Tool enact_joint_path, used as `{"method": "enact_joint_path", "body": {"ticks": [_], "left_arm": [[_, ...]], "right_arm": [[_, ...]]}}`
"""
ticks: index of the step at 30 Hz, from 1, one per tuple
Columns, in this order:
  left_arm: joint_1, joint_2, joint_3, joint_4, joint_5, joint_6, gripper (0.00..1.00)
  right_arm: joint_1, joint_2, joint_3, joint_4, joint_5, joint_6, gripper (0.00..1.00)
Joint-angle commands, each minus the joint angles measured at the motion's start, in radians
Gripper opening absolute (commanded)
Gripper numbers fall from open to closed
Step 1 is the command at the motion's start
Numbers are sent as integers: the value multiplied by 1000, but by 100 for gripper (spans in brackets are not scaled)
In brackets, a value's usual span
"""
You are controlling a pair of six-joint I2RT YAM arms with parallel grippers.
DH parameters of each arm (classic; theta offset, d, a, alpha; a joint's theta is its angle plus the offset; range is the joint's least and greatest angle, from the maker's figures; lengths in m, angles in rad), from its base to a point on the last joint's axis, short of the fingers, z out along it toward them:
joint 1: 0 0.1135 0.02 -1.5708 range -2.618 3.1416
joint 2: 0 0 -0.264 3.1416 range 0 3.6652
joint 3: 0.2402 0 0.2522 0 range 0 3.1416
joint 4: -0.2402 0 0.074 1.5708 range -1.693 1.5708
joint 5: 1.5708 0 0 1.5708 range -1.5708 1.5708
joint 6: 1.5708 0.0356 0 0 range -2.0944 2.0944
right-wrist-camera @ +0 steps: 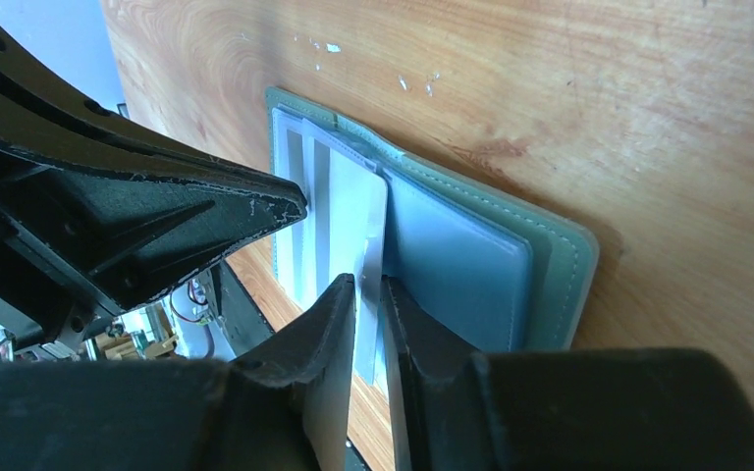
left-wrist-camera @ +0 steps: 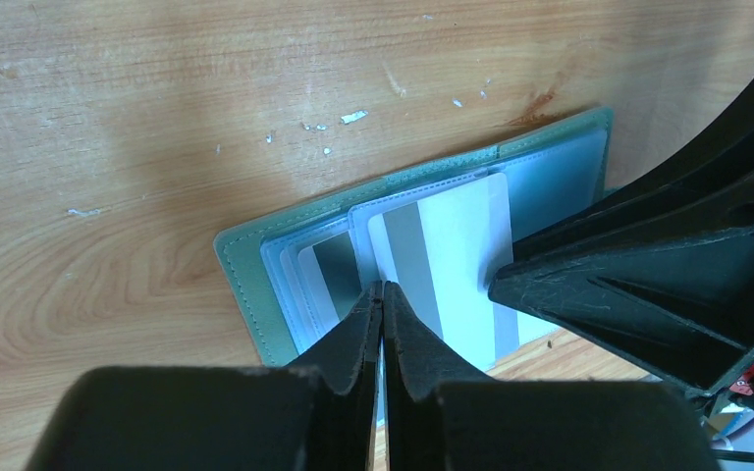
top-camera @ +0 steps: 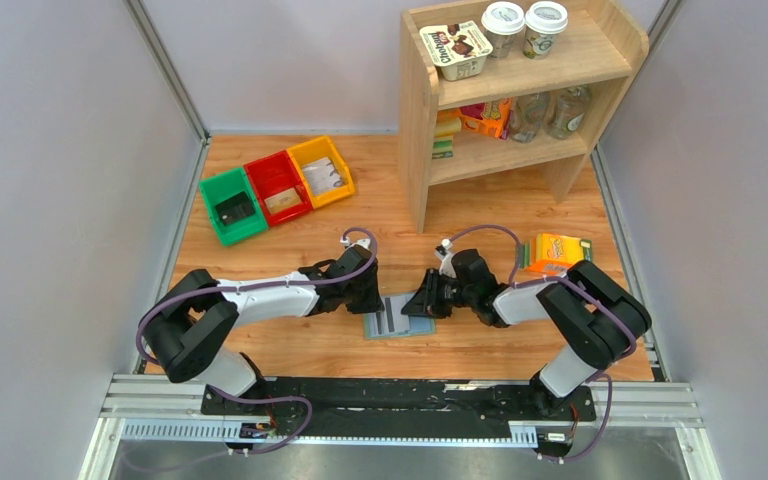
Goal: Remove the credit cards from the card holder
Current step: Remove the credit card from the card holder.
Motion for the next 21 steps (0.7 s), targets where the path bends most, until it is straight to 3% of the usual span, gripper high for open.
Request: {"method": "enact_joint_path", "body": {"ticks": [1, 7, 13, 21], "left_arm": [[-10, 36, -21, -121, -34, 35, 7], [-9, 42, -29, -107, -28, 32, 3], [-10, 53, -29, -101, -22, 32, 0], [-9, -17, -32, -95, -39, 26, 0]], "right_arm": [[-4, 18, -10, 58, -20, 6, 19], [-50, -25, -45, 55, -35, -5, 1], [-101, -103, -68, -12, -40, -40, 0], [-107, -323, -21, -356, 101, -179, 0]]}}
